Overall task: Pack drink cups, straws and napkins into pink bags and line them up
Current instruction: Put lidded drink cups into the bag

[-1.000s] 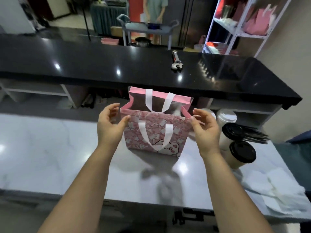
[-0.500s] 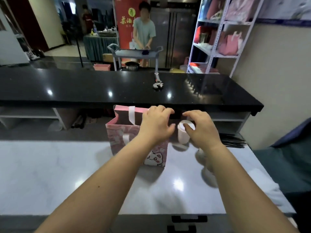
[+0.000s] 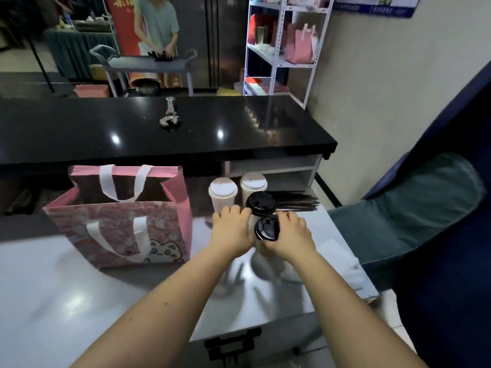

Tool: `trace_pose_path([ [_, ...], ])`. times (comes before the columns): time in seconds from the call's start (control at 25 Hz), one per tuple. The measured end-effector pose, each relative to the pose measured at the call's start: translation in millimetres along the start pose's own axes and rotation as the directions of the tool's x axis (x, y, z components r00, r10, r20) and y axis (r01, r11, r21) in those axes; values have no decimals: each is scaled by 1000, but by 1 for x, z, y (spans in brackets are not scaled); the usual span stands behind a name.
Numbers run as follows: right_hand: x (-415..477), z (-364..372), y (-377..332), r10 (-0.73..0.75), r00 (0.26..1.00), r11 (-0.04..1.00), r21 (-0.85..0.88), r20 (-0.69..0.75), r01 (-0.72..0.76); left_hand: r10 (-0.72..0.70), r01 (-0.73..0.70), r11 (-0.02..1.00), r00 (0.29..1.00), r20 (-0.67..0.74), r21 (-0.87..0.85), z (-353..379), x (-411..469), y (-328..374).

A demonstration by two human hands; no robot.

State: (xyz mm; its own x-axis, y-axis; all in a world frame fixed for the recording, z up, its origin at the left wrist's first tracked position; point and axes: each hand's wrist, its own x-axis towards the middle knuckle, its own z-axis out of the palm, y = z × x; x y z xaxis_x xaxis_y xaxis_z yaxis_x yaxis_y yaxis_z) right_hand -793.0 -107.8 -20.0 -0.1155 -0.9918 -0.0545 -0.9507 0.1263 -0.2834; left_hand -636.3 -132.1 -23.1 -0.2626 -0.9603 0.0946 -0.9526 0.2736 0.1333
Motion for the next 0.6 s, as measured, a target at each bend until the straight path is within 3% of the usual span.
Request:
trace_pose_path([
  [0.12, 16, 24, -4, 48, 998, 997, 55, 29, -50, -63, 63, 998, 998, 30, -7, 18, 4, 6],
  [0.24, 15, 33, -8, -6, 1000, 998, 60, 10, 5, -120, 120, 993, 993, 1, 2, 15, 5, 2],
  [0.44, 10, -11, -16, -230, 973, 953, 197, -25, 230, -88, 72, 995, 957, -275, -68, -38, 6, -13],
  [0.6, 31, -84, -68, -373, 919, 902, 184, -126, 391, -170, 161, 985, 894, -414, -57, -111, 15, -44],
])
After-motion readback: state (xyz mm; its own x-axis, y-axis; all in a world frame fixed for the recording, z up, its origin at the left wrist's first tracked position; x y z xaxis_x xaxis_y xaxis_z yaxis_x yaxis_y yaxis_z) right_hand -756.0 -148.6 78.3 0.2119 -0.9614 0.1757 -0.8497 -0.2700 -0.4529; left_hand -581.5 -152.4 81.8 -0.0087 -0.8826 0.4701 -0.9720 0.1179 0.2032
